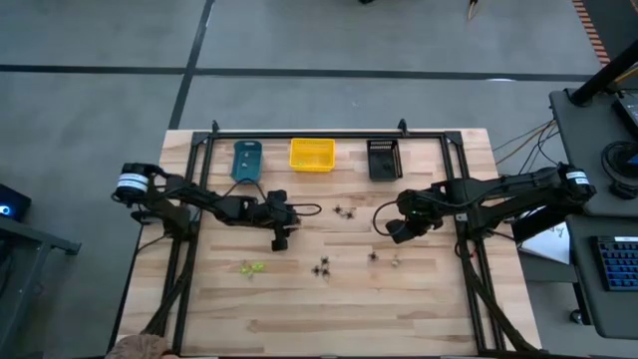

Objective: Sort Halloween decoration
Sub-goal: Put the black spider toy into the black bin

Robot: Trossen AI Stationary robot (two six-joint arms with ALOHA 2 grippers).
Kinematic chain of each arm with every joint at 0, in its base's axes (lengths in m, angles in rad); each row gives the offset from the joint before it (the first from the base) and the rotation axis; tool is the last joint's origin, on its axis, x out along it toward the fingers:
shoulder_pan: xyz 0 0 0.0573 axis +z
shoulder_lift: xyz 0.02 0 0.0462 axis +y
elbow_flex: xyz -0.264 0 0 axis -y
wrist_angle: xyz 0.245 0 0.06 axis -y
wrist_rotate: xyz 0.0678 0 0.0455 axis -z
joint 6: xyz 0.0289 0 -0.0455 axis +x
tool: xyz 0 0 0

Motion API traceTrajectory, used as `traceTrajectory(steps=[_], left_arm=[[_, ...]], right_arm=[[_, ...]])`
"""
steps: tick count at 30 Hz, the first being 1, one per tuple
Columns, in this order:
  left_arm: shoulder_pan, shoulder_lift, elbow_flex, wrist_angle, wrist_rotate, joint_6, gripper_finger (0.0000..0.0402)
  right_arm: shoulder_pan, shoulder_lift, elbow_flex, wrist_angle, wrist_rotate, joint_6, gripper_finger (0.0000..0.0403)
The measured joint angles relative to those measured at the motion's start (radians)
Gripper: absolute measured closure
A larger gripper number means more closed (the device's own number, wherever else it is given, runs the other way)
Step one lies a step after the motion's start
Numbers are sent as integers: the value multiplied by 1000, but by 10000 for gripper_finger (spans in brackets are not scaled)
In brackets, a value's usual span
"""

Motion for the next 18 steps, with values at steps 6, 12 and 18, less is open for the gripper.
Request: traceTrajectory(steps=[6, 12, 18], left_arm=[[8, 59, 14, 15, 4, -10, 264], [17, 59, 11, 16, 10, -48, 291], [19, 60, 10, 10, -1, -85, 341]], right_arm=[[0, 0, 0, 5, 0, 11, 319], [0, 0, 0, 23, 1, 11, 319], [0, 0, 0, 23, 4, 10, 319]])
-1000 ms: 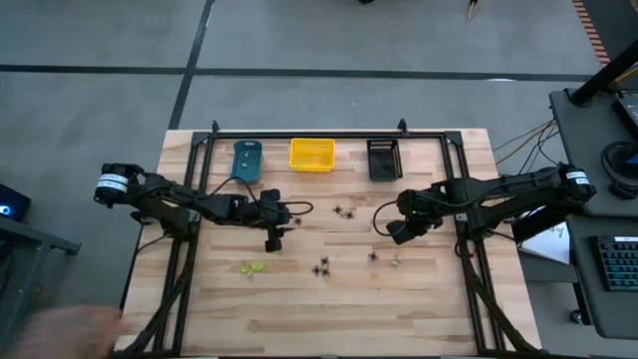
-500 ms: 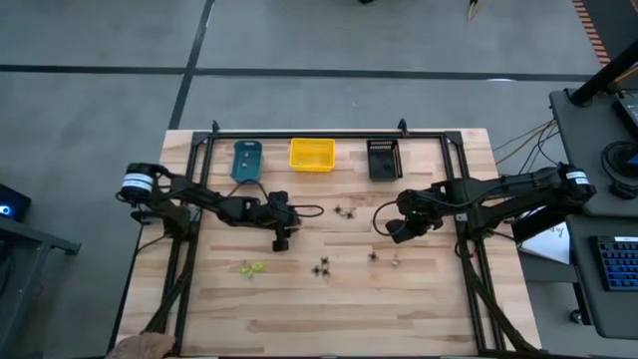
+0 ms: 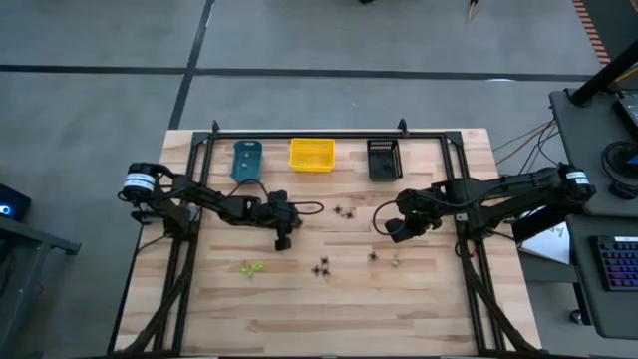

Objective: Sort Halloween decoration
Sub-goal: Put the black spider toy into the black bin

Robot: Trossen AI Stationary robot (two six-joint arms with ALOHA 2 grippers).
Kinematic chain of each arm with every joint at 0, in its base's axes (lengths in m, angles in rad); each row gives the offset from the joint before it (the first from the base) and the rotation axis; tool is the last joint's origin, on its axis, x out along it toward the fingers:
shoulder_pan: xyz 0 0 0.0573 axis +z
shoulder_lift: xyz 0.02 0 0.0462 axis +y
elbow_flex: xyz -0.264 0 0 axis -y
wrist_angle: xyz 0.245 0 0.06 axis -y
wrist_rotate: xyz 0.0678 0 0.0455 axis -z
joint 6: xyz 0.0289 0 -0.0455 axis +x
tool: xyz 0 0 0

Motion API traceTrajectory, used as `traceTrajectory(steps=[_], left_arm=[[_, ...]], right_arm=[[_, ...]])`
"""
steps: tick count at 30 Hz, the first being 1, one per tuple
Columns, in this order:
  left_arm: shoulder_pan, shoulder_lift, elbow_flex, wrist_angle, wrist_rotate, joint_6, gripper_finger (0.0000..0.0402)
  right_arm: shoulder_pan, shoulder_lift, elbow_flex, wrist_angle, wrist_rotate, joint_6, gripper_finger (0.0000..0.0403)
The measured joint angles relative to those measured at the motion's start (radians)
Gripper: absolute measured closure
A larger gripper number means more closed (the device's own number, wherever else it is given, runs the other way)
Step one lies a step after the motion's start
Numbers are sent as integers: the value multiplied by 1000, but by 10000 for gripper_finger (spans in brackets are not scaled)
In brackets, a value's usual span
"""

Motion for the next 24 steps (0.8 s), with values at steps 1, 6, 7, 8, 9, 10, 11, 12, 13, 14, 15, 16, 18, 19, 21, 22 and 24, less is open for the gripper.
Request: traceTrajectory(steps=[1, 6, 7, 8, 9, 10, 11, 12, 13, 14, 15, 16, 18, 19, 21, 22, 24], left_arm=[[0, 0, 0, 0, -2, -6, 352], [1, -10, -1, 0, -7, -32, 397], [2, -15, -1, -1, -6, -36, 397], [2, -25, -1, -7, -3, -39, 398], [2, -35, -2, -14, 3, -40, 400], [2, -48, -5, -20, 12, -45, 401], [2, -64, -6, -21, 19, -47, 401], [2, -82, -6, -13, 23, -48, 401], [2, -103, -5, -6, 25, -52, 402], [2, -123, -5, -1, 31, -58, 401], [2, -144, -5, 0, 38, -66, 401], [2, -162, -5, 0, 46, -74, 401], [3, -202, -5, 1, 73, -88, 401], [3, -222, -5, 6, 90, -98, 401], [5, -257, -5, 13, 123, -122, 401], [7, -273, -5, 11, 146, -135, 401], [12, -300, -5, 20, 197, -169, 401]], right_arm=[[0, 0, 0, 0, 0, -1, 319], [0, 0, 0, 0, 0, -2, 319], [0, 0, 0, 0, 0, -2, 319], [0, 0, 0, 0, 0, -2, 319], [0, 0, 0, 0, 0, -2, 319], [0, 0, 0, 1, 0, -2, 319], [0, 0, 0, 1, 0, -7, 319], [0, 0, 0, 4, 1, -10, 319], [0, 0, 0, 12, 1, -14, 319], [0, 0, 0, 25, 2, -20, 319], [0, 0, 0, 37, 7, -27, 319], [0, 0, 0, 46, 15, -30, 319], [0, 0, 0, 79, 19, -47, 319], [0, 0, 0, 102, 20, -65, 319], [0, 0, 0, 155, 32, -109, 319], [0, 0, 0, 190, 42, -142, 319], [0, 0, 0, 275, 60, -219, 319]])
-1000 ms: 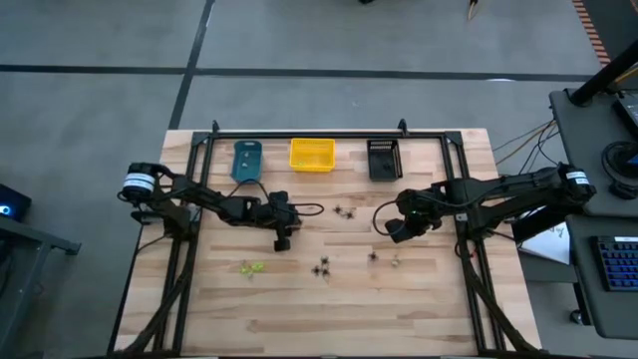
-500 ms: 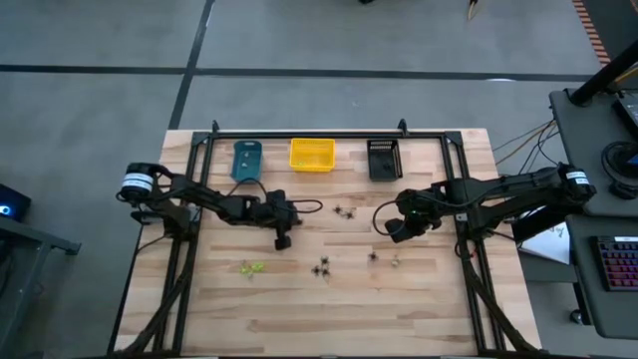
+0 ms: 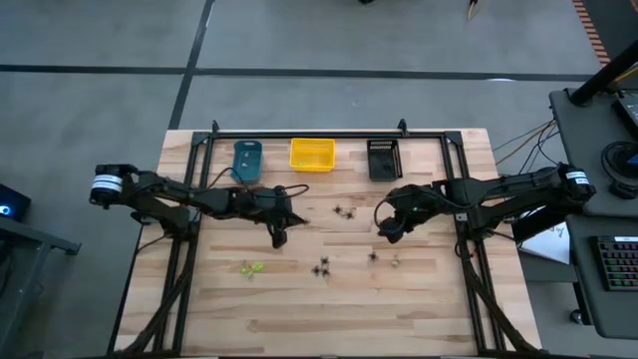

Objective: Sort Halloween decoration
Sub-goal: Put the black spider toy into the black bin

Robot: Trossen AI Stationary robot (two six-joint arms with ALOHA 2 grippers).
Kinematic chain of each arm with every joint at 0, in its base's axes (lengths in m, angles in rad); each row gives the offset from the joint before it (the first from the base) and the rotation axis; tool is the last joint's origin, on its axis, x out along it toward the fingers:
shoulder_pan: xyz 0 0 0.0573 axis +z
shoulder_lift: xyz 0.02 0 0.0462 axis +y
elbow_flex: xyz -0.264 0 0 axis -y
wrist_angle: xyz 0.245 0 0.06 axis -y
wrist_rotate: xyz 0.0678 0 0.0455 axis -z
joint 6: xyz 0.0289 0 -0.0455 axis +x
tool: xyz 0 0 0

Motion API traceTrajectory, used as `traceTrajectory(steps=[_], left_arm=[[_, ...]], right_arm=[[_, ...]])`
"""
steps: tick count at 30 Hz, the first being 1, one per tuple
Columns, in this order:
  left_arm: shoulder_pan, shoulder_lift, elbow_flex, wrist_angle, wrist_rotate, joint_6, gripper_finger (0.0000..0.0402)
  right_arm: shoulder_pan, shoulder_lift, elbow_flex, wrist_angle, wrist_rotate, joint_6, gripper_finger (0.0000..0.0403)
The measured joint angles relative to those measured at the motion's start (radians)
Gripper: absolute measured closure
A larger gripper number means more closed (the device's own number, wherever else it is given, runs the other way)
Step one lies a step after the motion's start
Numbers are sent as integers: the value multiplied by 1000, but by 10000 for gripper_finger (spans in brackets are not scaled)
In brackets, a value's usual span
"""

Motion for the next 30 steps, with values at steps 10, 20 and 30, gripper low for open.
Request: traceTrajectory(steps=[10, 20, 30], left_arm=[[14, -43, 0, 85, 137, -318, 401], [12, -39, 5, 185, 149, -542, 401], [11, -39, 5, 213, 154, -661, 401]], right_arm=[[0, 21, 0, 391, 95, -420, 319], [3, 167, 104, 472, 109, -666, 288], [2, 398, 352, 295, 114, -930, 245]])
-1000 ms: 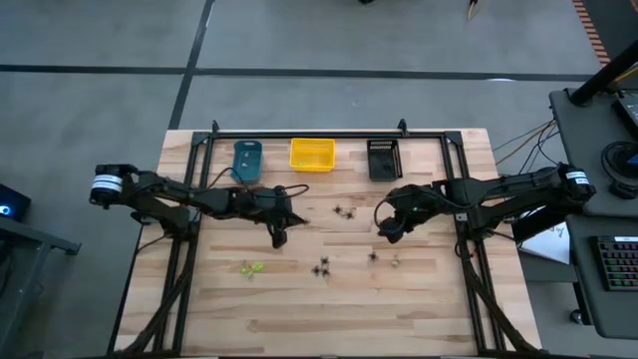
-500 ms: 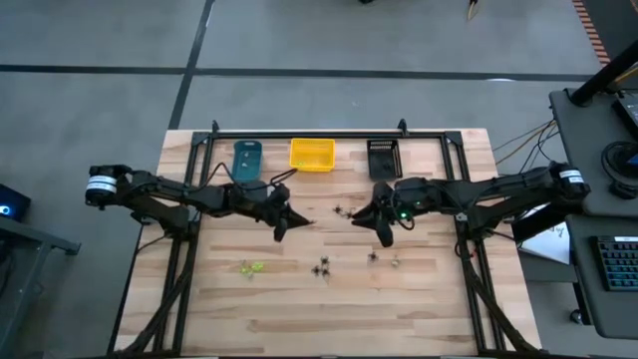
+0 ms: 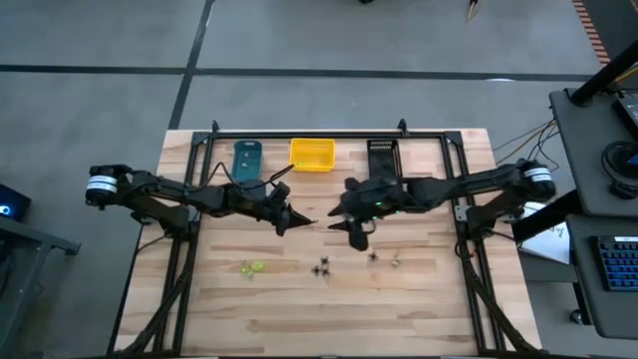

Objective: Sort Halloween decoration
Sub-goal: Put the black spider toy into the black bin

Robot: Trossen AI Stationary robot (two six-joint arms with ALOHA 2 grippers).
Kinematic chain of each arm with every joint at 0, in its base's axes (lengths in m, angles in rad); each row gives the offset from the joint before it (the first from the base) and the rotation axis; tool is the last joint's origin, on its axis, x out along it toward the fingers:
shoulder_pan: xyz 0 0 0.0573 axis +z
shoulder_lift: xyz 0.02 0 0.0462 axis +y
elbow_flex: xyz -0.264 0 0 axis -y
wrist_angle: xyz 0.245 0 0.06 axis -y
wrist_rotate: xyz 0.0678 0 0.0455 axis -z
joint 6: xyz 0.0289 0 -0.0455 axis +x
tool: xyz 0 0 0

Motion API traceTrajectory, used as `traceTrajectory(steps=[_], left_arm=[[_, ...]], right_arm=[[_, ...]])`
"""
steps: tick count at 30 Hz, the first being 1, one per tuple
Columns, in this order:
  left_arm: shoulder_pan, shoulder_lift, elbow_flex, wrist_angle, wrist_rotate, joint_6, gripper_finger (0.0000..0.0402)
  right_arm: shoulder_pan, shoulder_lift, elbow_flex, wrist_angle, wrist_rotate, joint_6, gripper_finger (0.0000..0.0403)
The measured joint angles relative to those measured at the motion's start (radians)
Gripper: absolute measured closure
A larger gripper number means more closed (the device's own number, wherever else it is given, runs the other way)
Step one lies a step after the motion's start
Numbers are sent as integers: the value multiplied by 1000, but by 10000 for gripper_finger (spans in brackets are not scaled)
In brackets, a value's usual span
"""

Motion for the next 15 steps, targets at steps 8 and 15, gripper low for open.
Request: traceTrajectory(steps=[8, 15], left_arm=[[-1, 0, 0, 4, 0, -7, 401], [-1, 0, 0, 10, 0, -14, 402]], right_arm=[[-26, 169, 174, -144, -1, -47, 254], [-30, 228, 233, -157, -11, -75, 269]])
